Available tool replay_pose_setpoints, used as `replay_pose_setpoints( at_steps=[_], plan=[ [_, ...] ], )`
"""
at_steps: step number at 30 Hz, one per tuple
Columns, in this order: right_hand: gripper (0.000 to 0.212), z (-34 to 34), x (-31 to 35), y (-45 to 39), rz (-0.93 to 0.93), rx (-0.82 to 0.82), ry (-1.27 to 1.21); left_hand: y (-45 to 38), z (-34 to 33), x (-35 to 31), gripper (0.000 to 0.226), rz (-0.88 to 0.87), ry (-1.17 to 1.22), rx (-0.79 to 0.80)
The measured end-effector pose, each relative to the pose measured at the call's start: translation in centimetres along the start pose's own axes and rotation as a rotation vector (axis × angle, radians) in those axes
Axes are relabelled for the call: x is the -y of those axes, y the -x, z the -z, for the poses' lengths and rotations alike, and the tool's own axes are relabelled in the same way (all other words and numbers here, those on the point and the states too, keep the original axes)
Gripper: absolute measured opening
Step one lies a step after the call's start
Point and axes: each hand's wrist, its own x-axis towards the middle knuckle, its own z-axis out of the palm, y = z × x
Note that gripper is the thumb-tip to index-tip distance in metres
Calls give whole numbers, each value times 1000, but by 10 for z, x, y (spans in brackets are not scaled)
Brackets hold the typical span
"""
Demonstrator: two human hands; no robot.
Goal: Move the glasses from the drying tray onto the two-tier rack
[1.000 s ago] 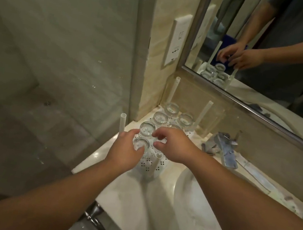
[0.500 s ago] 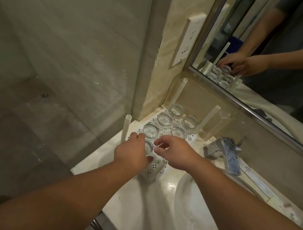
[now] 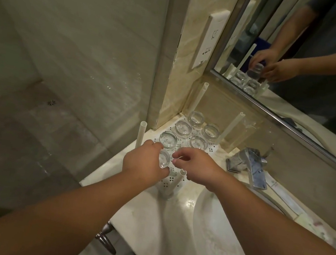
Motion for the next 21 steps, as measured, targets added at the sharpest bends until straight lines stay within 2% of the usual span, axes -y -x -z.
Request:
replay_pose_setpoints(
  at_steps=[3, 8, 16, 19, 21],
  plan=[
    [10, 2, 4, 5, 21, -8, -102, 6, 19, -2, 62, -65, -19, -76],
    [15, 7, 15, 17, 24, -44, -315, 18, 53, -12, 66, -242, -93, -220],
    [30, 9, 33, 46, 99, -162, -622, 34, 96, -32, 59, -351, 96, -445],
    [36, 13, 45, 57, 76, -205, -863, 38, 104, -40, 58, -366, 161, -511],
    [48, 16, 52, 66, 50, -179, -1081, 42, 108, -46, 57, -388, 245, -540]
  ],
)
